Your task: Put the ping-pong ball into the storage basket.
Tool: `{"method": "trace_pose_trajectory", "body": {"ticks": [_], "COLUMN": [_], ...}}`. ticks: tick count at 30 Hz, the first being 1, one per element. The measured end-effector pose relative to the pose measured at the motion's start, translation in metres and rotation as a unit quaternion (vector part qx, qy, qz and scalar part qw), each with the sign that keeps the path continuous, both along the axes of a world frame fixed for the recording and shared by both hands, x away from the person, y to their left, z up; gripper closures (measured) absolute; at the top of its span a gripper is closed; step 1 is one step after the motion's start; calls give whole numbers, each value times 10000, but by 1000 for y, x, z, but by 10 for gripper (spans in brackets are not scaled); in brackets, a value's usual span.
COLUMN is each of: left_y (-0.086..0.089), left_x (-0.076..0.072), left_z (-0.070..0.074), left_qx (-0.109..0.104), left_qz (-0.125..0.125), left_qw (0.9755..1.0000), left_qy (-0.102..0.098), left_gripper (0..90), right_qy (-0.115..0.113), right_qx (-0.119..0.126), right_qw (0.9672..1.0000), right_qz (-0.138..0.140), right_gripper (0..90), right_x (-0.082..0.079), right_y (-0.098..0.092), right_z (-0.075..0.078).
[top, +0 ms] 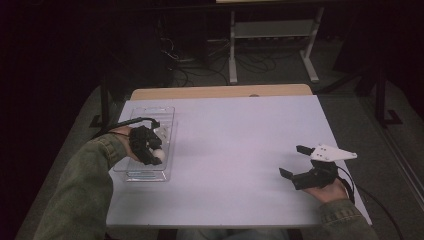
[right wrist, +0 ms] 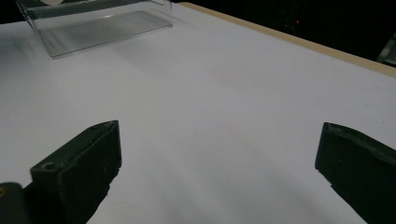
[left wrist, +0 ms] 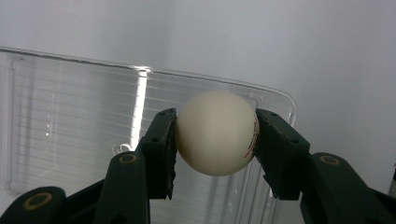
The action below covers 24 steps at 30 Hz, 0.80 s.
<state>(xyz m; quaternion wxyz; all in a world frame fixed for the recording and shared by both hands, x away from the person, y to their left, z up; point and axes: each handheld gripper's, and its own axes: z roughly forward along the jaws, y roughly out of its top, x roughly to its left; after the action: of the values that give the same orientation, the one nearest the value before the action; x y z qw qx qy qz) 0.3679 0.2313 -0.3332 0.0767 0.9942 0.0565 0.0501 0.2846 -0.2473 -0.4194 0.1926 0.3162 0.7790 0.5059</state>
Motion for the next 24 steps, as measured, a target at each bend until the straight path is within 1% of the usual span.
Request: {"method": "trace_pose_trajectory", "body": {"ticks": [7, 8, 10, 17, 24], "left_y": [0, 0, 0, 1, 1], "left_x": [1, 1, 4, 10, 15], "left_z": [-9, -10, -11, -15, -22], "left_qx": [58, 70, 65, 45, 137], "left_qz": [-28, 1, 29, 62, 41], "left_qw": [10000, 10000, 9999, 9999, 9998], "left_qy": [30, 52, 94, 98, 133], "left_gripper": [507, 507, 507, 507, 507], "right_qy": [14, 15, 22, 22, 22], "right_qx": [5, 0, 4, 10, 3], "right_qw": [10000, 10000, 10000, 10000, 10000], "right_qz": [-20, -21, -25, -45, -53], "right_gripper": [0, 0, 0, 0, 0], "right_x": [0, 0, 0, 0, 0], "right_y": [0, 0, 0, -2, -3], "right_z": [0, 0, 0, -1, 0]}}
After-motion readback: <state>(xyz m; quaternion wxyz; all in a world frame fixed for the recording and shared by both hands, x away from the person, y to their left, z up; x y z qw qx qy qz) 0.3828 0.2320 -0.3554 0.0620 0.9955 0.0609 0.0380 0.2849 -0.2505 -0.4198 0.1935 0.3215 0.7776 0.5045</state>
